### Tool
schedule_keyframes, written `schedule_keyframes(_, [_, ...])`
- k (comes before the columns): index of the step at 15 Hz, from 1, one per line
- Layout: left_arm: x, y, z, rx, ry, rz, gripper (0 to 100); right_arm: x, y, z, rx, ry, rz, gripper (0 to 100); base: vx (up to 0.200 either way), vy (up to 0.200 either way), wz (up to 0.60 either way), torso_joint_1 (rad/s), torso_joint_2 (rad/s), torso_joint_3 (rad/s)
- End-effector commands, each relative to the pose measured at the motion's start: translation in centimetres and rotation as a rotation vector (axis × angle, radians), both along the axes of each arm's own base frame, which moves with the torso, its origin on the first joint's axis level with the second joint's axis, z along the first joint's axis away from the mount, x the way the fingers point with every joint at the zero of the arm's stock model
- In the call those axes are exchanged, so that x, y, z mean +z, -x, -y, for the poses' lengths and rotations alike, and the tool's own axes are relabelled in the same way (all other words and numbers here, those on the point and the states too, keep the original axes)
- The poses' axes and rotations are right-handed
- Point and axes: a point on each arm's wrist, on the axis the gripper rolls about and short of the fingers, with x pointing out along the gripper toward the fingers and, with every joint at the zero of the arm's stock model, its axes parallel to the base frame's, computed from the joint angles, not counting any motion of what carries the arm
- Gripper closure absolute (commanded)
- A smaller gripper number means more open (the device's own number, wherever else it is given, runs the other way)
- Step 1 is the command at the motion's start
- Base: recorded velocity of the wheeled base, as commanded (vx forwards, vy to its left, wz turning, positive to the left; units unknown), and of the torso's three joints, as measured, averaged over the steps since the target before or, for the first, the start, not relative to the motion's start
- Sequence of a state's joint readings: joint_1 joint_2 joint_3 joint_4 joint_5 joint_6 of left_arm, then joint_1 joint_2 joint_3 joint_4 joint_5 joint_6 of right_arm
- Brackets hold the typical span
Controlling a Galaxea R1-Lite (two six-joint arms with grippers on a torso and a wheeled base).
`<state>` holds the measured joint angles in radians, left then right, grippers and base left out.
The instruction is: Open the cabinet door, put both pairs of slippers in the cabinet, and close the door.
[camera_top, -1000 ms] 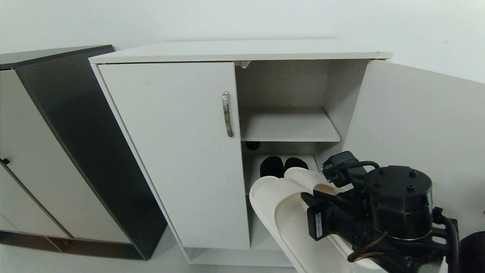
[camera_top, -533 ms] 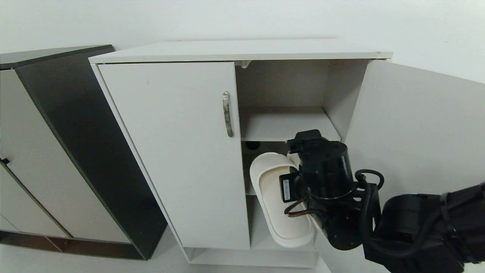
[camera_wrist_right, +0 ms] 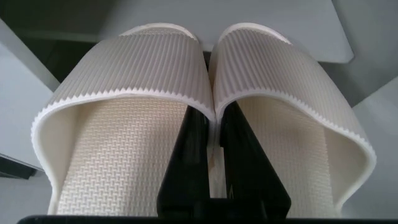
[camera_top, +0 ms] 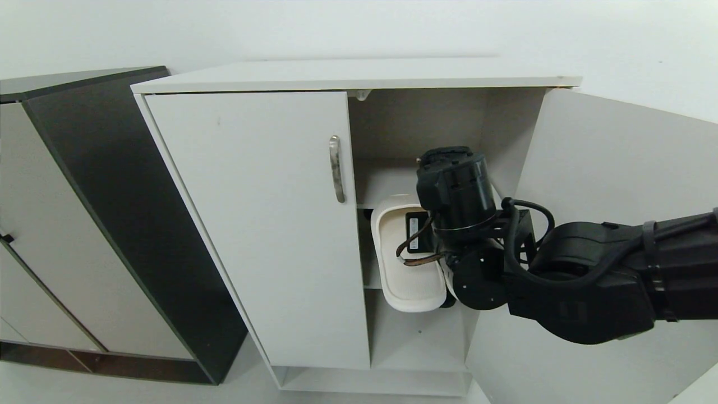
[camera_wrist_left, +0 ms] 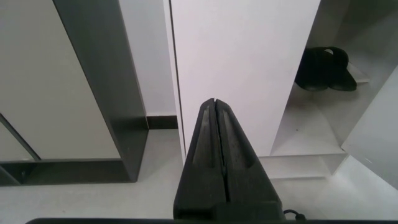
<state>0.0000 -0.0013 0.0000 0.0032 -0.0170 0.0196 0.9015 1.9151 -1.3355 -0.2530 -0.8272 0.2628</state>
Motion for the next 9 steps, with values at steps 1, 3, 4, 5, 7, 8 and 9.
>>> schedule_keyframes(1, [0.0, -0.01, 0.0, 0.0, 0.0, -0.001, 100, 0.04, -0.14, -0.11, 0.0, -0.002, 0.003, 100, 0.0, 0.0, 0.0, 0.0, 0.0, 0.0])
schedule_keyframes(3, [0.0, -0.01, 0.0, 0.0, -0.002, -0.001, 100, 0.04, -0.14, -0.11, 0.0, 0.0, 0.003, 100, 0.0, 0.0, 0.0, 0.0, 0.0, 0.0])
schedule_keyframes(4, [0.0, -0.01, 0.0, 0.0, -0.002, -0.001, 100, 0.08, -0.15, -0.12, 0.0, -0.001, 0.004, 100, 0.0, 0.0, 0.0, 0.0, 0.0, 0.0])
schedule_keyframes(5, [0.0, -0.01, 0.0, 0.0, -0.002, -0.001, 100, 0.04, -0.14, -0.11, 0.0, 0.001, 0.003, 100, 0.2, 0.0, 0.0, -0.002, 0.0, 0.002])
schedule_keyframes(7, [0.0, -0.01, 0.0, 0.0, -0.002, -0.001, 100, 0.08, -0.19, -0.08, -0.001, 0.002, 0.004, 100, 0.2, 0.0, 0.0, -0.002, 0.0, 0.007])
schedule_keyframes(8, [0.0, -0.01, 0.0, 0.0, -0.002, -0.001, 100, 0.07, -0.14, -0.11, -0.001, 0.003, 0.003, 100, 0.2, 0.0, 0.0, -0.007, 0.0, 0.007])
schedule_keyframes(9, [0.0, -0.01, 0.0, 0.0, -0.002, -0.001, 100, 0.12, -0.12, -0.09, 0.0, 0.003, 0.004, 100, 0.2, 0.0, 0.0, 0.007, 0.0, 0.012])
